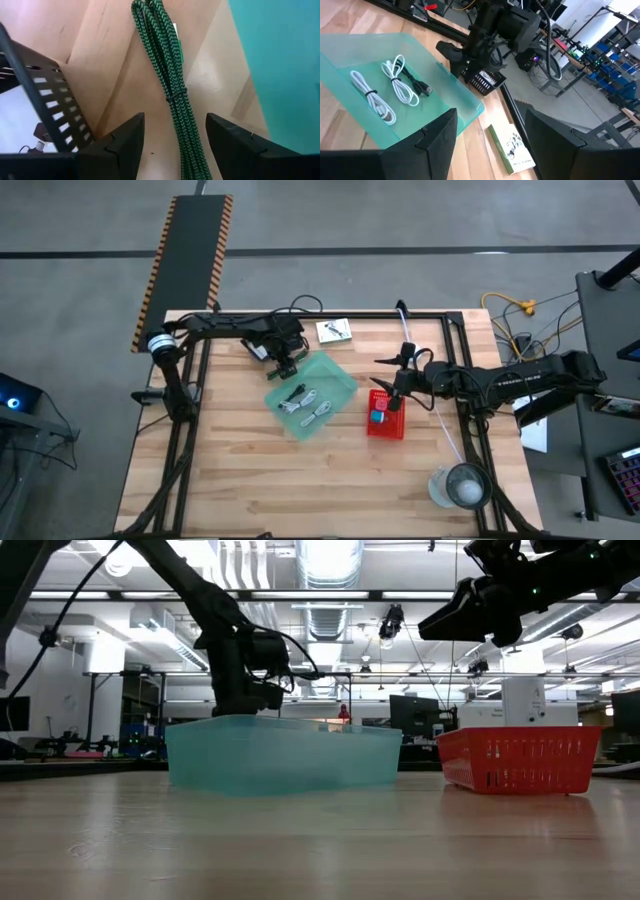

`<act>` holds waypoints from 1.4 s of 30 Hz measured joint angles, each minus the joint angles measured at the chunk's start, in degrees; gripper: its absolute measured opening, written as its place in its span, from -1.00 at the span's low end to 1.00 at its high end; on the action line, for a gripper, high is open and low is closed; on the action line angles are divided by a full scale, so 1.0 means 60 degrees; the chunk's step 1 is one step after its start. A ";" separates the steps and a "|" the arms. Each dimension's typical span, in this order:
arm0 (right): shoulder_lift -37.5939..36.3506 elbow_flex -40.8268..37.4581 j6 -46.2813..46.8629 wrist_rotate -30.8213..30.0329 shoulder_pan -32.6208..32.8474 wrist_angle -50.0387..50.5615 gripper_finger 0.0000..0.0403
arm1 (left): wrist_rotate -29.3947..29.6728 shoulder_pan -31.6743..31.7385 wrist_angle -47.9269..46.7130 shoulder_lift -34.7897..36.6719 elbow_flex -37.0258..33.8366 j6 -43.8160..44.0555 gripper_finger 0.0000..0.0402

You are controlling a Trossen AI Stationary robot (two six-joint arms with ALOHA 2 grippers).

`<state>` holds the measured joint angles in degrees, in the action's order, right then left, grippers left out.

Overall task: Pick and place items into bin
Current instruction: Put the green charger cable into the green bin

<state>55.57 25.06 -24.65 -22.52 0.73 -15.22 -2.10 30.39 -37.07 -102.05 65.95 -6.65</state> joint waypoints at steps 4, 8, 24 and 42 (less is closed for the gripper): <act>0.0000 0.0000 -0.0178 -0.0004 0.0000 0.0000 0.09 | 0.0032 0.0004 0.0022 -0.0060 0.0078 0.0002 -0.03; 0.0000 0.0000 -0.0381 -0.0004 0.0000 0.0000 0.09 | 0.0119 0.0000 0.0062 -0.0140 0.0079 -0.0038 -0.03; -0.0004 0.0003 -0.0831 -0.0011 0.0000 0.0000 0.09 | 0.0023 -0.0005 -0.0434 -0.0897 0.0468 -0.0049 -0.31; -0.0007 0.0001 -0.1007 -0.0011 0.0000 0.0000 0.09 | 0.0192 0.0004 -0.0877 -0.0467 0.0903 -0.0210 -0.97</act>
<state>55.53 25.06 -30.70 -22.59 0.73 -15.22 -0.95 30.41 -42.33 -104.86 71.36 -7.91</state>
